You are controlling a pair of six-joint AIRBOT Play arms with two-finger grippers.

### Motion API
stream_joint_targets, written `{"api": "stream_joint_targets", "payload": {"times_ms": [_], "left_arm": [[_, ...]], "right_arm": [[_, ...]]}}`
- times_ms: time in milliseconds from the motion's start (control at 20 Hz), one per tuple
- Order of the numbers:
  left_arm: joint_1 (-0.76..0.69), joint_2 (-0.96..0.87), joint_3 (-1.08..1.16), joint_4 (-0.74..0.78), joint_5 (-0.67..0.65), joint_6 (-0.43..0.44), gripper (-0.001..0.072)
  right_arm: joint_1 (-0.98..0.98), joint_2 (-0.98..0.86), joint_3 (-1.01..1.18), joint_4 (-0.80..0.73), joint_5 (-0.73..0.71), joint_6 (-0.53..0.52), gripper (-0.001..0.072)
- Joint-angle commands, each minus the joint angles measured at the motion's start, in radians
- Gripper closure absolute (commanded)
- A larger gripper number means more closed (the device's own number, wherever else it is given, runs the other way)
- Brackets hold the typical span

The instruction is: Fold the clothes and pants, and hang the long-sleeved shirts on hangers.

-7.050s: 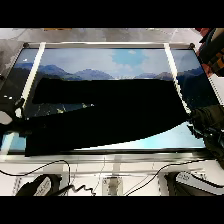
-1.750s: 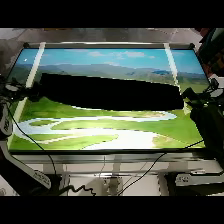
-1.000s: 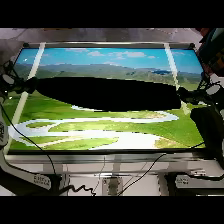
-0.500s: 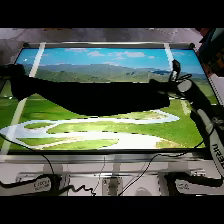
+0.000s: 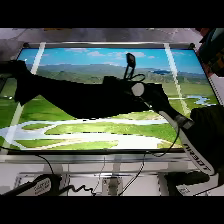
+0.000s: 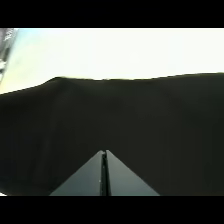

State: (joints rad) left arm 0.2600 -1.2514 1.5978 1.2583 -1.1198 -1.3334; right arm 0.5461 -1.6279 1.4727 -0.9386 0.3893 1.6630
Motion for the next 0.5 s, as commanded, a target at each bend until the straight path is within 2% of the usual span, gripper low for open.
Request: {"api": "stream_joint_targets", "payload": {"times_ms": [0, 100, 350, 450], "left_arm": [[-0.01, 0.054, 0.0, -0.041, -0.042, 0.026, 0.07], [-0.011, 0.066, 0.0, -0.05, -0.053, 0.026, 0.07], [-0.011, 0.059, 0.0, -0.208, -0.043, 0.026, 0.07], [-0.011, 0.058, 0.0, -0.249, -0.041, 0.026, 0.07]], "right_arm": [[0.098, -0.148, 0.158, 0.004, -0.014, 0.131, 0.0691], [0.147, -0.249, 0.26, 0.029, -0.015, 0.185, 0.0691], [0.256, -0.49, 0.547, 0.109, -0.014, 0.198, 0.0692], [0.292, -0.559, 0.607, 0.113, -0.023, 0.262, 0.0692]]}}
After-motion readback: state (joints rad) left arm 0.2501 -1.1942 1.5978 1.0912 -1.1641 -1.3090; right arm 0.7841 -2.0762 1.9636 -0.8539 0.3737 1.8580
